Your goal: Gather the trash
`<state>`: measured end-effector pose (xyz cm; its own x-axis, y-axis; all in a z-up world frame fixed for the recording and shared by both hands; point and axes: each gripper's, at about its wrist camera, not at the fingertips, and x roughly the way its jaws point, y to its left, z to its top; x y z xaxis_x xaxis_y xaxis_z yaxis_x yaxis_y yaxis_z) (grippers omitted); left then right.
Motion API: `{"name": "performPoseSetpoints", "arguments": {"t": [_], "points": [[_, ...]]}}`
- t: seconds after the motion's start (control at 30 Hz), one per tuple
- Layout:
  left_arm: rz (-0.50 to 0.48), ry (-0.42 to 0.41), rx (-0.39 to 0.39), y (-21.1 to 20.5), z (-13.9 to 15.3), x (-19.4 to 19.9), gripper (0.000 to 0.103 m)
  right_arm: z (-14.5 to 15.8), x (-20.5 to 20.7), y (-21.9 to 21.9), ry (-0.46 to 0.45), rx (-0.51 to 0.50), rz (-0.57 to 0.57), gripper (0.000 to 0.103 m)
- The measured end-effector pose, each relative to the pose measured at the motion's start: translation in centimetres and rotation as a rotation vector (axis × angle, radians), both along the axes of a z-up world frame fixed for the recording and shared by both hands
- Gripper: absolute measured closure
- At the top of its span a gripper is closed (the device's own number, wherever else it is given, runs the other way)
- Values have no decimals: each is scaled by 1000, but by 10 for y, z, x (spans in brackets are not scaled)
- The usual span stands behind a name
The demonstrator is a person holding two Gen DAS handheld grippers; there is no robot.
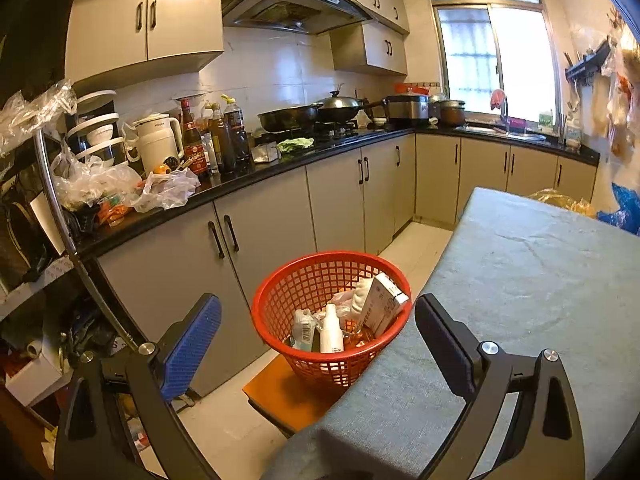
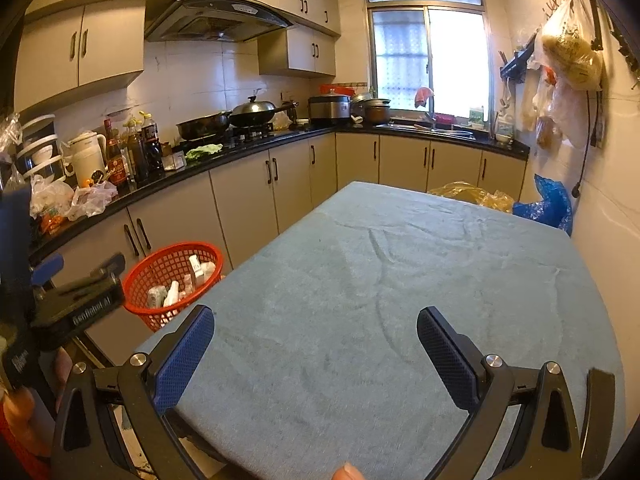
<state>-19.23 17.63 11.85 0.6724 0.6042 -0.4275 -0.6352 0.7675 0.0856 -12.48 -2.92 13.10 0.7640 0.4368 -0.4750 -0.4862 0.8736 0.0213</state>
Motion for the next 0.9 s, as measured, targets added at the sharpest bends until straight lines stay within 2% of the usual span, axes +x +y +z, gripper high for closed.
{"name": "performPoseSetpoints", "arguments": {"t": [0.23,0.33,0.4,0.5,0.57,0.6,0.7,0.77,0.83,0.9], "points": [[117,32,67,-4,5,21,6,18,46,9,10,42,42,0],[176,54,97,-7,9,25,6,4,67,21,15,16,41,0],[224,78,114,-8,10,24,6,-11,82,29,52,18,78,0],[284,93,93,-8,12,10,6,-24,90,38,17,-15,91,0],[303,102,95,-11,10,-1,6,-31,100,35,69,17,121,0],[309,109,96,-12,7,-8,6,-34,104,31,98,42,138,0],[275,139,72,-9,-4,-18,6,-40,108,23,78,47,102,0],[259,150,50,-3,-8,-20,6,-43,110,20,101,99,134,0],[217,138,25,4,-11,-23,6,-43,104,19,49,103,118,0],[213,143,35,8,-17,-27,6,-41,94,20,-28,87,110,0]]}}
